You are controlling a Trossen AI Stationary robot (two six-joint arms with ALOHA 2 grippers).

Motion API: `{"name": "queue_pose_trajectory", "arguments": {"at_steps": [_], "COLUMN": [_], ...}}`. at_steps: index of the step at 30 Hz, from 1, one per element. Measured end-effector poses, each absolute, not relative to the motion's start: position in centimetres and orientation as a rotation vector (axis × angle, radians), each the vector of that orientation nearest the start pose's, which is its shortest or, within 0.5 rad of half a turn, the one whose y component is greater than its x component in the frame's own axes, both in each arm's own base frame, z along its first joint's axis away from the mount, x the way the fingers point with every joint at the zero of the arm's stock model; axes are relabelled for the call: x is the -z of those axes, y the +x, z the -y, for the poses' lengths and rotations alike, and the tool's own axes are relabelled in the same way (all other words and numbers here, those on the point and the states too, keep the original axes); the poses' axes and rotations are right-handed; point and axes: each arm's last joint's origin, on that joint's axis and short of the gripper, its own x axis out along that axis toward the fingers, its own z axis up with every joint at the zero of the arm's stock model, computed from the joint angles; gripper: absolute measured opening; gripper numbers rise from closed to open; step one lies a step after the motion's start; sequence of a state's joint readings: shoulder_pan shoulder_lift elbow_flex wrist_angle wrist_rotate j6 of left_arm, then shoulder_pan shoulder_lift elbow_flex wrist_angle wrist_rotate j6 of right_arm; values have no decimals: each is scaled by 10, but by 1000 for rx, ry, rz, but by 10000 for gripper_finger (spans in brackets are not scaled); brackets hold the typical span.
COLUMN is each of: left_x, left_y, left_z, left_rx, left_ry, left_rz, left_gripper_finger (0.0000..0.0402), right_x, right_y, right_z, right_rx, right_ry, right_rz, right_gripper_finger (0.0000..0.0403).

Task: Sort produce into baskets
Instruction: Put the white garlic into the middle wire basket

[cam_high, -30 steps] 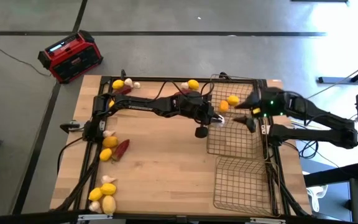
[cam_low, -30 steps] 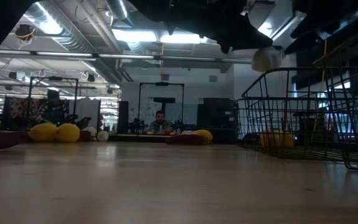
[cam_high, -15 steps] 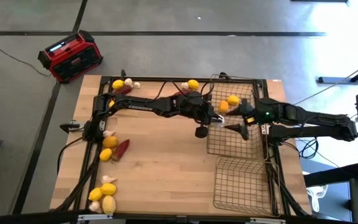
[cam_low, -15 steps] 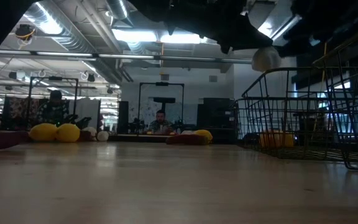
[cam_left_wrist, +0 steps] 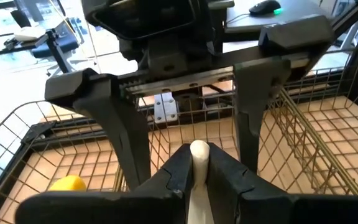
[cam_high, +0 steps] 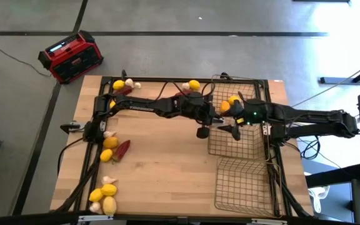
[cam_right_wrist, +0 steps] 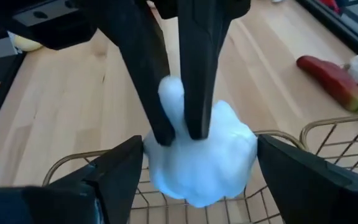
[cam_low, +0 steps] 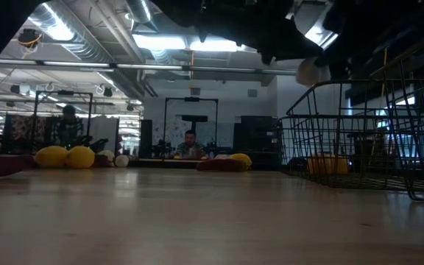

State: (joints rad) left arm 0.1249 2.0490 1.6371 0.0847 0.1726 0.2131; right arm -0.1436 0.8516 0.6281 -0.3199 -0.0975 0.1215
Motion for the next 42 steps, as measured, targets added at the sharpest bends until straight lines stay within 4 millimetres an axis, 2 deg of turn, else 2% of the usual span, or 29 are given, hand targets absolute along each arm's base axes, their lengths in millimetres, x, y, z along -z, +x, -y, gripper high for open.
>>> {"name": "queue_pose_trajectory", "arguments": {"at_steps": [9,19,22,28,31,36,42], "left_x": [-264,-264,-263,-268,-280,-302,-315], "left_y": [478,478,478,473,461,430,396], "left_z": [-55,-55,-55,-54,-55,-59,-70], "left_rx": [79,88,88,91,100,49,-6], "left_ry": [165,216,213,192,248,313,327], "left_rz": [-315,-317,-320,-361,-415,-573,-773], "left_gripper_finger": [33,35,52,112,130,140,141], "right_x": [-255,-254,-254,-253,-252,-248,-242], "right_y": [186,186,186,186,185,182,180], "right_z": [24,24,24,24,25,25,25], "right_rx": [77,80,80,93,106,126,171], "right_ry": [184,184,184,182,180,197,251], "right_rz": [-527,-533,-535,-548,-560,-607,-668], "right_gripper_finger": [303,181,178,192,189,192,196]}}
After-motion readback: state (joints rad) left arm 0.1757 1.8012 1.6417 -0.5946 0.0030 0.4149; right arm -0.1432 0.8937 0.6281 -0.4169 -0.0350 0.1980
